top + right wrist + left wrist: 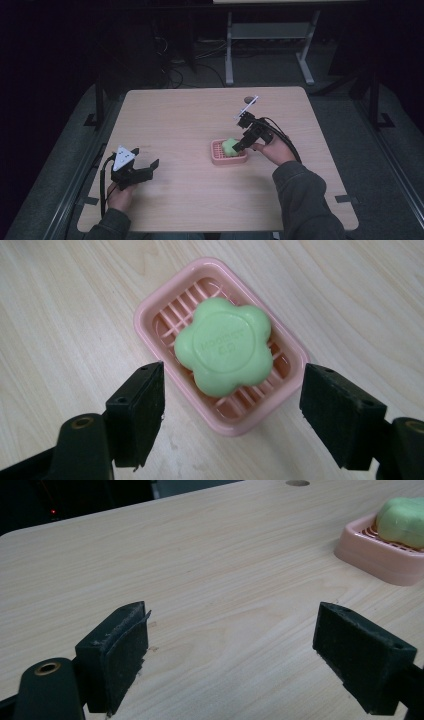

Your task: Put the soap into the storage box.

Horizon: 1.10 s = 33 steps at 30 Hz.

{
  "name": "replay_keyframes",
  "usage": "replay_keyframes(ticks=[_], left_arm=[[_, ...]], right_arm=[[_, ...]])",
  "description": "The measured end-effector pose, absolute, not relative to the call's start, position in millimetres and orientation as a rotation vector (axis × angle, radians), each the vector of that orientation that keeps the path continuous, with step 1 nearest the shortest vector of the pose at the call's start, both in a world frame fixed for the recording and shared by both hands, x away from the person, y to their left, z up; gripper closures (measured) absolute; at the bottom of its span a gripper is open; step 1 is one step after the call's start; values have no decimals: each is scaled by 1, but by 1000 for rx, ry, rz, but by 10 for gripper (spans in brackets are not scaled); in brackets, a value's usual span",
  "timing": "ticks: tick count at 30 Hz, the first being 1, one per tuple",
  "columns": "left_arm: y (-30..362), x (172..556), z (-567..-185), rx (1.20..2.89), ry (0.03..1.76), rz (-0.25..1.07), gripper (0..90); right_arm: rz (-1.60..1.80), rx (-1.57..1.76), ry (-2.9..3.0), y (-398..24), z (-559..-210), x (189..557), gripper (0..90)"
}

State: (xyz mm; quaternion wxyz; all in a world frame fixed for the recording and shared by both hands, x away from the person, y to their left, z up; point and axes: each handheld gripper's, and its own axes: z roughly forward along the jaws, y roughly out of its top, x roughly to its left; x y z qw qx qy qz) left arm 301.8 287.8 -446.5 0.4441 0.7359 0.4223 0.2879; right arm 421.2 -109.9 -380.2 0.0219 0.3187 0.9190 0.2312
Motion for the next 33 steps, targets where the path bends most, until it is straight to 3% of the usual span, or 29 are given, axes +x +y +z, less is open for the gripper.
replay_keyframes(ticks=[33], left_arm=[[287,302,-447,1834,1046,711,143]], right_arm=[[749,1072,2809,-155,-380,397,257]])
